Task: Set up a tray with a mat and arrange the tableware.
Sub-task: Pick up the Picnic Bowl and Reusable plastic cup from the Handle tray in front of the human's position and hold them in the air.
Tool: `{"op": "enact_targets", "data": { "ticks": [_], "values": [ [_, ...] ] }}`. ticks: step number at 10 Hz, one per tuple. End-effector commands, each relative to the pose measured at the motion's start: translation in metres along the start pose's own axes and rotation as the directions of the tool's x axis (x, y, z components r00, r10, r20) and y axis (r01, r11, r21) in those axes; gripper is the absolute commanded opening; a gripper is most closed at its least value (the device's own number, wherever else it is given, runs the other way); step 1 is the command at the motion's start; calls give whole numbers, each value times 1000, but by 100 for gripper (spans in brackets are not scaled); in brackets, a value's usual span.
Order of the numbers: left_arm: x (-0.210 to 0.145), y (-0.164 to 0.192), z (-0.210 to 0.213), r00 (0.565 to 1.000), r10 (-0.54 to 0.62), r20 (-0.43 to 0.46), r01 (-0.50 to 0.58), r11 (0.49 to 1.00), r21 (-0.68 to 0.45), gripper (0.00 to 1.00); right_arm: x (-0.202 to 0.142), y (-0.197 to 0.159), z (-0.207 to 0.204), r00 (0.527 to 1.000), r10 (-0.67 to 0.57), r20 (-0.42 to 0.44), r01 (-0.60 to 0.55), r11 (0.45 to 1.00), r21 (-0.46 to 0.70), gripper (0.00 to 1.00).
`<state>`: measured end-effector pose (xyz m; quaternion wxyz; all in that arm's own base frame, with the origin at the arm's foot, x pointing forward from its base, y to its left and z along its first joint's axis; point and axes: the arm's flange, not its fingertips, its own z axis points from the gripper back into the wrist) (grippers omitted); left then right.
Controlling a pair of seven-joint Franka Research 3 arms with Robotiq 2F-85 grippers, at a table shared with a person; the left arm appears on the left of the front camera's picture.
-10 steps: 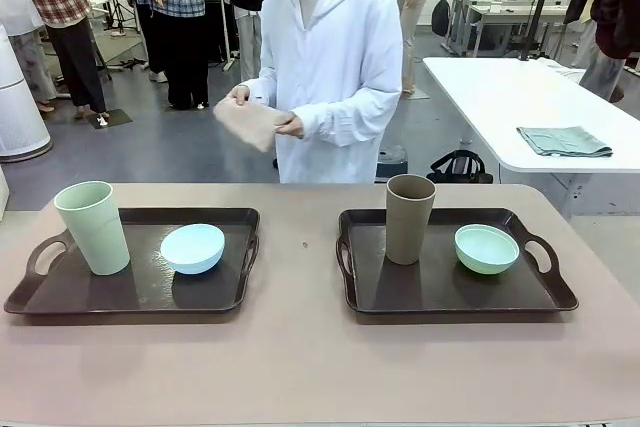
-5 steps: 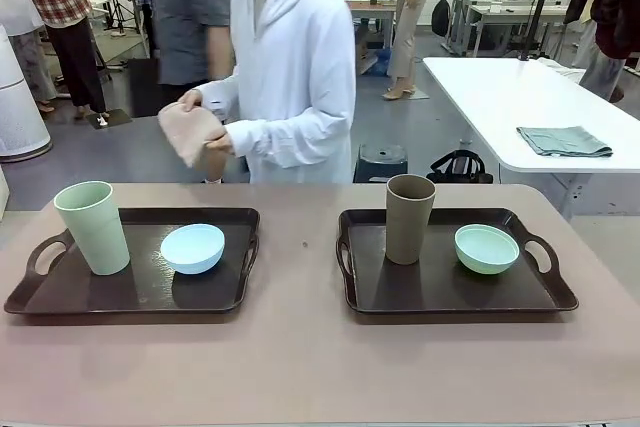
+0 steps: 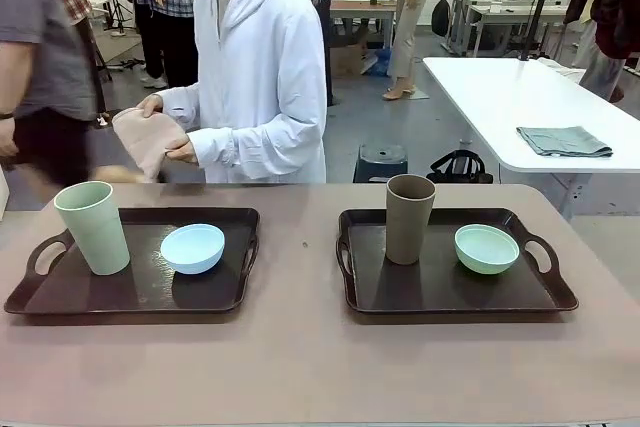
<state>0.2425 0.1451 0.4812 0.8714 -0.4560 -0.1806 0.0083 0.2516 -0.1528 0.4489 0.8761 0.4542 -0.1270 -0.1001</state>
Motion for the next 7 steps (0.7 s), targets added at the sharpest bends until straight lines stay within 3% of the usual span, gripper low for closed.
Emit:
{"op": "enact_targets", "data": {
  "ticks": [1, 7],
  "values": [
    [1, -1, 1, 1000, 5, 5, -4, 1000, -14, 100, 3, -1, 0, 1000, 9, 3, -9, 1000, 25, 100],
    [1, -1, 1, 1000, 5, 5, -4, 1000, -14, 100, 3, -1, 0, 1000, 9, 3, -9, 1000, 25, 100]
  ]
}}
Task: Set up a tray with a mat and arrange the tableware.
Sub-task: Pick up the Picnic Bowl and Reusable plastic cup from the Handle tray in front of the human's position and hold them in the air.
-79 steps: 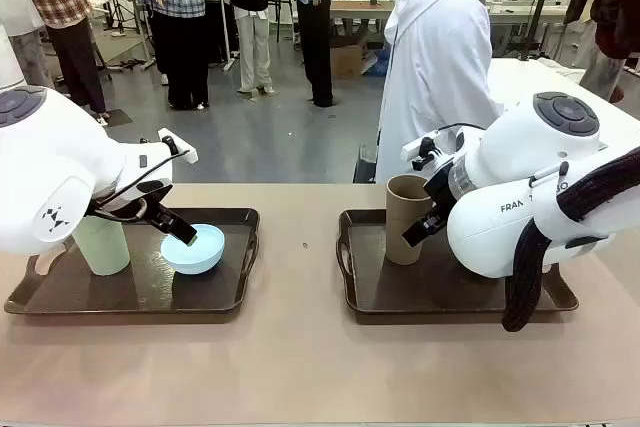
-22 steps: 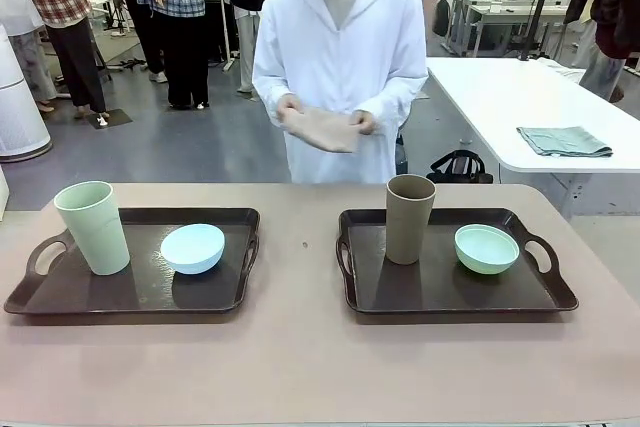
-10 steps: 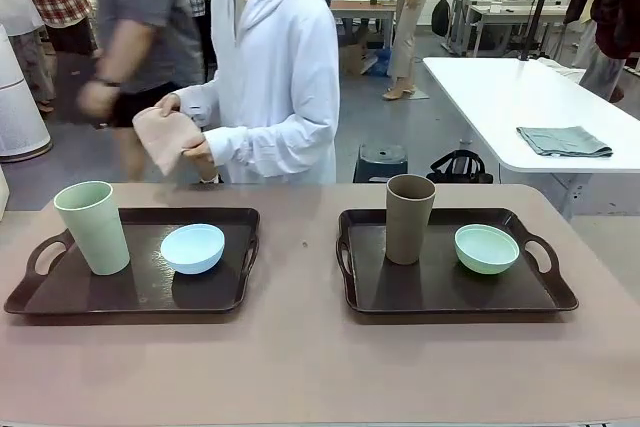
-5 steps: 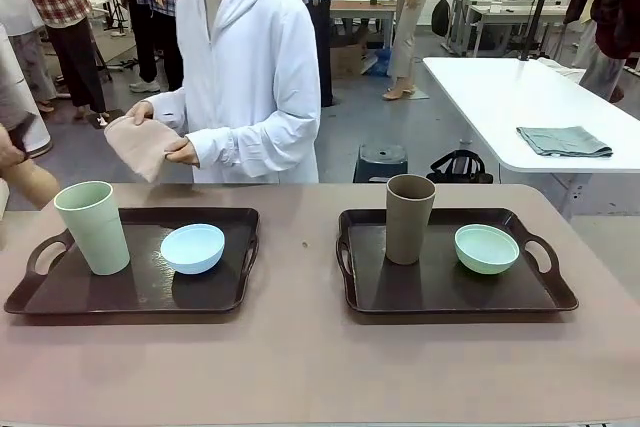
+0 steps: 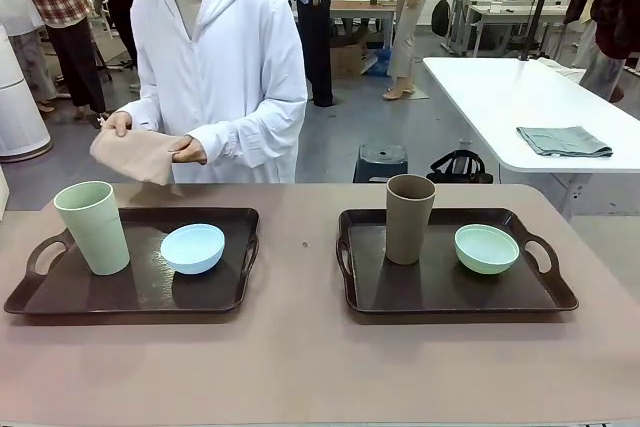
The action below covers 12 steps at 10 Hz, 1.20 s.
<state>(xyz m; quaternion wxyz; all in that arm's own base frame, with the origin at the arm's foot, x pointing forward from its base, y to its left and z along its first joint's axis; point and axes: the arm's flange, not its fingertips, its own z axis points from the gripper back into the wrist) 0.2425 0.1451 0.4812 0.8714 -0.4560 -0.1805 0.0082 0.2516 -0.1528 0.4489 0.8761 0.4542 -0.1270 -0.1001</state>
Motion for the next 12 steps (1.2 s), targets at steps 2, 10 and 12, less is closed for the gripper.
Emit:
{"op": "enact_targets", "data": {
  "ticks": [2, 10, 12],
  "values": [
    [1, -1, 1, 1000, 5, 5, -4, 1000, -14, 100, 3, -1, 0, 1000, 9, 3, -9, 1000, 25, 100],
    [1, -1, 1, 1000, 5, 5, -4, 1000, -14, 100, 3, -1, 0, 1000, 9, 3, -9, 1000, 25, 100],
    [1, -1, 1, 1000, 5, 5, -4, 1000, -14, 100, 3, -1, 0, 1000, 9, 3, -9, 1000, 25, 100]
  ]
}}
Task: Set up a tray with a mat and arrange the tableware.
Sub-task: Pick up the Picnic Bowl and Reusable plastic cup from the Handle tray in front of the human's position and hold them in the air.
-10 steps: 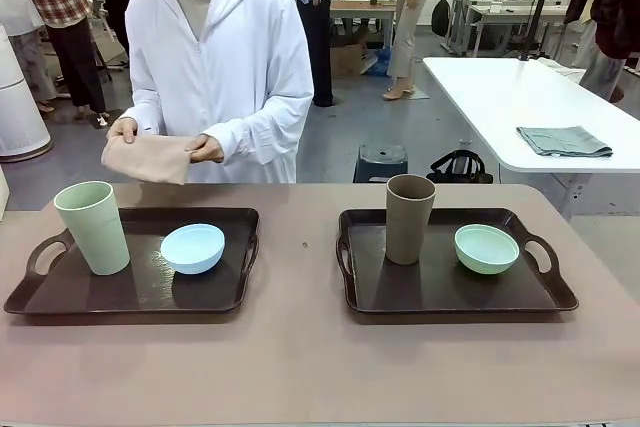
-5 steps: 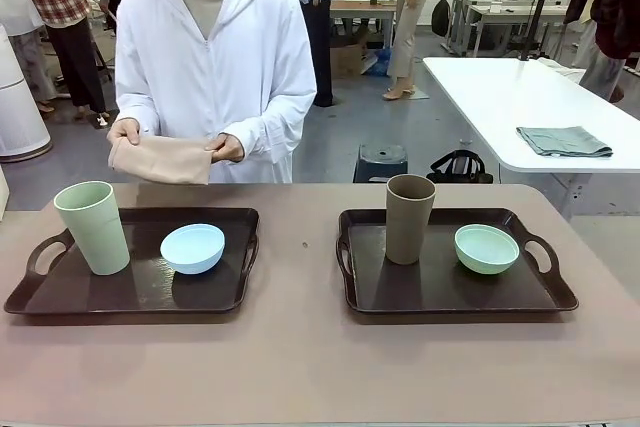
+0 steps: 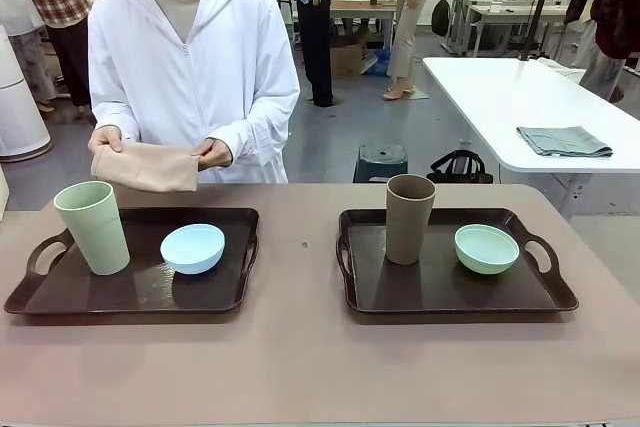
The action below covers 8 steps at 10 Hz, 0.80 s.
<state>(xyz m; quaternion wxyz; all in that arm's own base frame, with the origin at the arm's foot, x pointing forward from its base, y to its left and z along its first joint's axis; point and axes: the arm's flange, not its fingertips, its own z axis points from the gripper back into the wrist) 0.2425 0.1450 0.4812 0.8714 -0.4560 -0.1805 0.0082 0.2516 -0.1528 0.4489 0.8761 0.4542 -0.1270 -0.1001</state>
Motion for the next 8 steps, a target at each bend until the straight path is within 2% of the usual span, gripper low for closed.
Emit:
{"op": "enact_targets", "data": {
  "ticks": [1, 8],
  "values": [
    [1, -1, 1, 1000, 5, 5, -4, 1000, -14, 100, 3, -1, 0, 1000, 9, 3, -9, 1000, 25, 100],
    [1, -1, 1, 1000, 5, 5, -4, 1000, -14, 100, 3, -1, 0, 1000, 9, 3, -9, 1000, 25, 100]
  ]
}}
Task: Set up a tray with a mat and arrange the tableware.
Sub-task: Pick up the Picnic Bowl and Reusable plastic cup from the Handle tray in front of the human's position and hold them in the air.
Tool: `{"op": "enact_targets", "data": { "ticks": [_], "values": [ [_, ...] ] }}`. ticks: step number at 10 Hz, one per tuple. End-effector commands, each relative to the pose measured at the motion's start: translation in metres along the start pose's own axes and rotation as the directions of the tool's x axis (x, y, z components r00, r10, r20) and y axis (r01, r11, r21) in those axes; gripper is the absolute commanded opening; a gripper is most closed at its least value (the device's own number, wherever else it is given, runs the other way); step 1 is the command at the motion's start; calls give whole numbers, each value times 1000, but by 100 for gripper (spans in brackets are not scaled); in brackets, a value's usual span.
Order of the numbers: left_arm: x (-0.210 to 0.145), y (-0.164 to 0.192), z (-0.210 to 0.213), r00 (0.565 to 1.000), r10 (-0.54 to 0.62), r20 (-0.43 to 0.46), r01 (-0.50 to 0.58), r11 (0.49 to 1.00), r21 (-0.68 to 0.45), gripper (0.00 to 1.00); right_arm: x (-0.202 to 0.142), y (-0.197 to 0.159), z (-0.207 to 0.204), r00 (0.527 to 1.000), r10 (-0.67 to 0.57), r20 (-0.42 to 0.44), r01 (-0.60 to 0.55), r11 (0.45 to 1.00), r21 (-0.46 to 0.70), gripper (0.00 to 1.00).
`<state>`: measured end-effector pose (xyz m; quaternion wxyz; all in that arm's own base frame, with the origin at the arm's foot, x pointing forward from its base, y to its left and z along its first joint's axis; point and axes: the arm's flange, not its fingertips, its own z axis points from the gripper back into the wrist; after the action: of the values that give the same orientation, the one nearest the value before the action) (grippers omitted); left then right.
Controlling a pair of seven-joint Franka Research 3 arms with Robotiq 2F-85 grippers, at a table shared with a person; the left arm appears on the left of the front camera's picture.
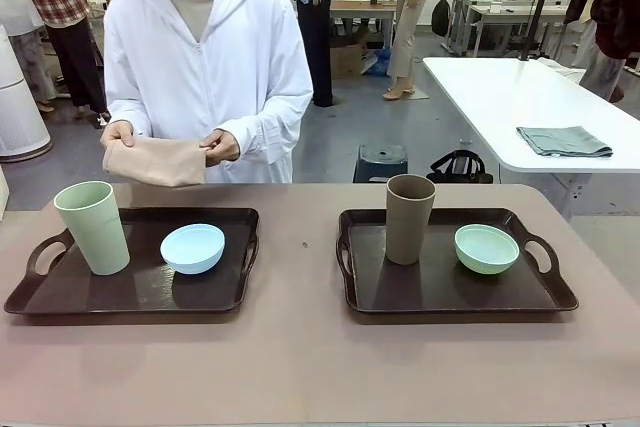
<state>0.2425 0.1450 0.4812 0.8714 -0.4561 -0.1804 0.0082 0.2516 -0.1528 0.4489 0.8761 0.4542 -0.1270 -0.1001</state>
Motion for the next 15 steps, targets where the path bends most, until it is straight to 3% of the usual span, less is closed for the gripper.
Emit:
{"op": "enact_targets", "data": {
  "ticks": [1, 3, 5, 7, 9, 11, 13, 14, 15],
  "values": [
    [1, -1, 1, 1000, 5, 6, -4, 1000, -14, 100, 3, -1, 0, 1000, 9, 3, -9, 1000, 25, 100],
    [1, -1, 1, 1000, 5, 6, -4, 1000, -14, 100, 0, 0, 0, 1000, 0, 0, 0, 1000, 0, 100],
    [19, 0, -7, 999, -38, 1, 38, 999, 20, 100, 14, 37, -3, 996, 81, -35, -83, 996, -35, 100],
    [38, -35, -8, 969, -243, -47, 247, 961, 125, 100, 31, 99, -23, 999, 45, -20, -48, 985, -168, 100],
    [54, -76, -3, 865, -481, -145, 502, 840, 205, 100, 38, 169, -50, 995, 84, -59, -96, 964, -246, 100],
    [65, -106, -3, 740, -629, -239, 672, 675, 304, 100, 31, 236, -82, 981, 150, -123, -182, 929, -321, 100],
    [75, -129, -14, 587, -723, -364, 806, 474, 356, 100, 17, 299, -116, 966, 189, -174, -241, 904, -354, 100],
    [80, -134, -24, 542, -744, -390, 835, 426, 348, 100, 13, 318, -132, 959, 206, -195, -265, 896, -357, 100],
    [84, -143, -29, 522, -754, -400, 849, 415, 327, 100, 12, 328, -149, 948, 216, -235, -292, 884, -364, 100]
  ]
}}
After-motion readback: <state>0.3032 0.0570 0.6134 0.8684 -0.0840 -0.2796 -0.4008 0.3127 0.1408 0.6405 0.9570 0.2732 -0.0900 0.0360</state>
